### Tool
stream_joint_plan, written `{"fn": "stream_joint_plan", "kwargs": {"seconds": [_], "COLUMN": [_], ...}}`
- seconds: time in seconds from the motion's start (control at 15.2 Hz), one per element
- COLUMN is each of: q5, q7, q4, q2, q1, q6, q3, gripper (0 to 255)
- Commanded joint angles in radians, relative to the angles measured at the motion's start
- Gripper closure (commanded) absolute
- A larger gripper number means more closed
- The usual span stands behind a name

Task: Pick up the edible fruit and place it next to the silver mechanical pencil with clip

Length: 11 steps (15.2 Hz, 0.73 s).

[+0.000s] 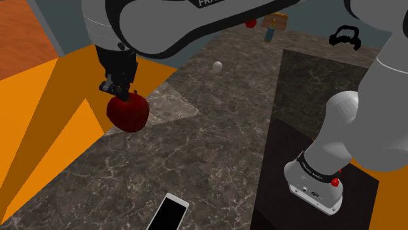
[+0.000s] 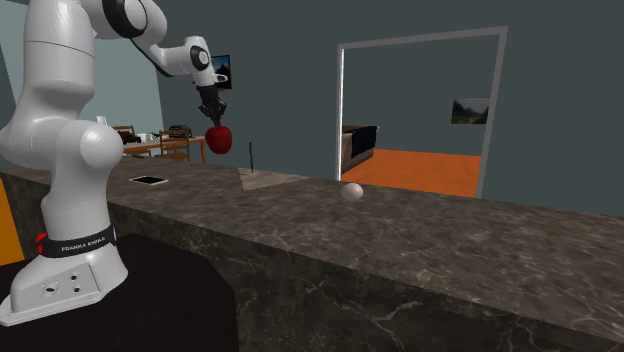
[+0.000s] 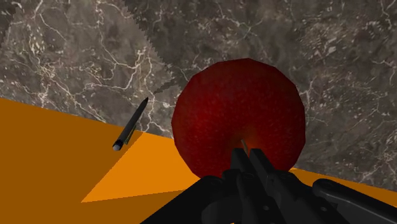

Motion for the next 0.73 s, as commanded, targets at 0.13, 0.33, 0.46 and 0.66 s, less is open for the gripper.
{"fn": "stream_joint_plan", "kwargs": {"seconds": [0.13, 0.33, 0.46, 0.66], "q5": [-0.005, -0.009, -0.011, -0.016], "q7": [0.007, 0.012, 0.016, 0.022], "q4": [-0.039, -0.067, -0.085, -0.110], "q2": [0.010, 0.019, 0.026, 0.037], "q1": [0.000, 0.000, 0.000, 0.000], "q6": [0.049, 0.086, 0.111, 0.147], "q3": [-0.001, -0.002, -0.003, -0.004], "gripper": [255, 255, 255, 255]}}
